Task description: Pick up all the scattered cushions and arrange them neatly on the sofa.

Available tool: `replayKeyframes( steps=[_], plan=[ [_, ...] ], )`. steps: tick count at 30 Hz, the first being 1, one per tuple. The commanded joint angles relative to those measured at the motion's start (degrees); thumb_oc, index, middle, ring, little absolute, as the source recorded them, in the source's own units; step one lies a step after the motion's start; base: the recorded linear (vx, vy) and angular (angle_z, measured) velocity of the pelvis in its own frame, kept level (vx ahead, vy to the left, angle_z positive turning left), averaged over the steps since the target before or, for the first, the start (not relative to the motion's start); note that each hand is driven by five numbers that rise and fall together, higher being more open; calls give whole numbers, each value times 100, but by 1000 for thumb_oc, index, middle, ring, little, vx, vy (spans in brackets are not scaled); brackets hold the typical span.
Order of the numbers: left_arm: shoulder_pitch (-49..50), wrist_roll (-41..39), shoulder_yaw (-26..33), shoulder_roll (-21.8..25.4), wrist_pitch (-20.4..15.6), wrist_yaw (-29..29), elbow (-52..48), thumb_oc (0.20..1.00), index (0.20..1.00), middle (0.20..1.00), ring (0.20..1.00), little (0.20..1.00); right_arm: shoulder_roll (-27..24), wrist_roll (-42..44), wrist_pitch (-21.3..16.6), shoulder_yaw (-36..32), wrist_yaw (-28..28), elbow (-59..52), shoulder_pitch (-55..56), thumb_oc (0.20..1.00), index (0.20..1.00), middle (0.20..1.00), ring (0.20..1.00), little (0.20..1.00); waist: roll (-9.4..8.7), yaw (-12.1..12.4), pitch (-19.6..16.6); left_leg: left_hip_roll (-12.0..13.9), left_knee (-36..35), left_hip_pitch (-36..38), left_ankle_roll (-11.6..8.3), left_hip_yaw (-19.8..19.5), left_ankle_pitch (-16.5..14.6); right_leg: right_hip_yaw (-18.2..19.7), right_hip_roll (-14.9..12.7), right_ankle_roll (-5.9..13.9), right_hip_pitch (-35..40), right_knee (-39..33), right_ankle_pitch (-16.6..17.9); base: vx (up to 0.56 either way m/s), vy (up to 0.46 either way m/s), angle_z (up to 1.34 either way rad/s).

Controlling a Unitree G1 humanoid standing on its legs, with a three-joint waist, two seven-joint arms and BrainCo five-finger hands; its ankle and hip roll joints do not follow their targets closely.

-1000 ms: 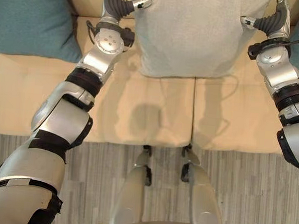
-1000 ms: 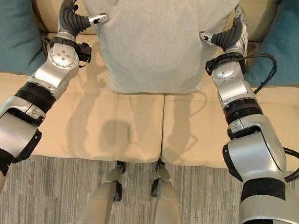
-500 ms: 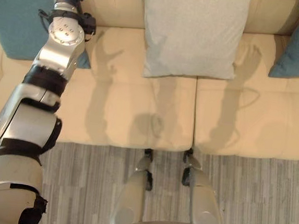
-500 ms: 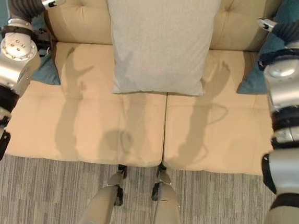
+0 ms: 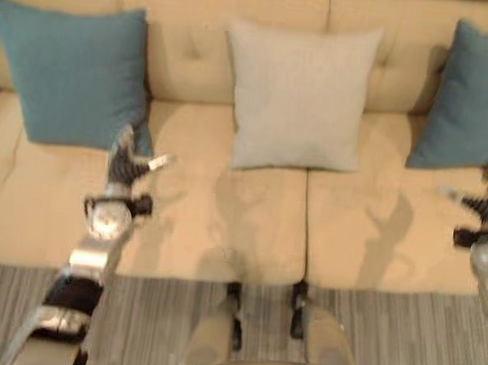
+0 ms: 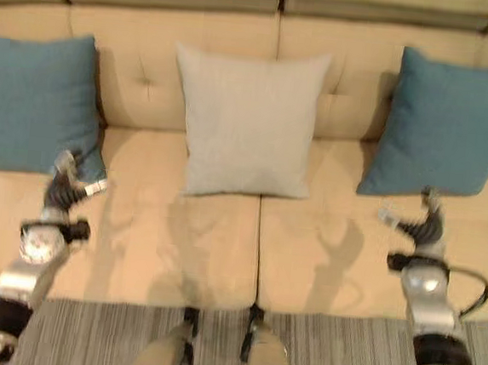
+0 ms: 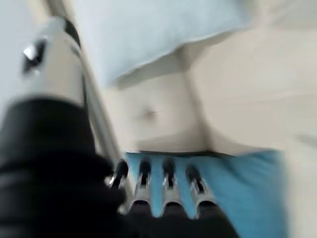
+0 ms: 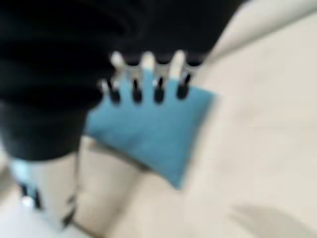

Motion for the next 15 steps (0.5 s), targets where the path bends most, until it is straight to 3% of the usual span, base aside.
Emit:
replayKeyframes(
  steps=[1, 7, 11, 15],
  plan=[
    [-612, 322, 189, 212, -50, -376, 484, 1000, 1000, 1000, 1000, 1000, -382, -544, -158, 148, 192, 290, -471, 1000, 1000, 1000, 1000, 1000, -145, 12, -243, -52, 378, 246, -215, 179, -633, 166, -183, 458, 424, -107, -283, 36, 11, 1],
    [85, 990, 19, -351, 236, -707, 1787, 1000, 1000, 1000, 1000, 1000, 241, -908, -108, 467, 530, 1243, 31, 1000, 1000, 1000, 1000, 1000, -175, 17, -456, -13, 203, 722, -195, 272, -635, 171, -111, 453, 880, -230, -331, 6, -1, -1],
    [86, 1913, -404, -812, 384, -642, 3627, 1000, 1000, 1000, 1000, 1000, 751, -1097, -54, 982, 678, 2444, 98, 1000, 1000, 1000, 1000, 1000, -190, 18, -574, 18, 136, 988, -196, 309, -675, 194, -38, 437, 1118, -271, -430, -22, -22, -8],
    [56, 2107, -467, -1150, 513, -603, 4709, 1000, 1000, 1000, 1000, 1000, 1092, -1186, 33, 1315, 728, 3317, 89, 1000, 1000, 1000, 1000, 1000, -190, 42, -629, 81, 155, 1130, -206, 324, -722, 216, 14, 392, 1257, -259, -529, -25, -47, -5]
  ],
)
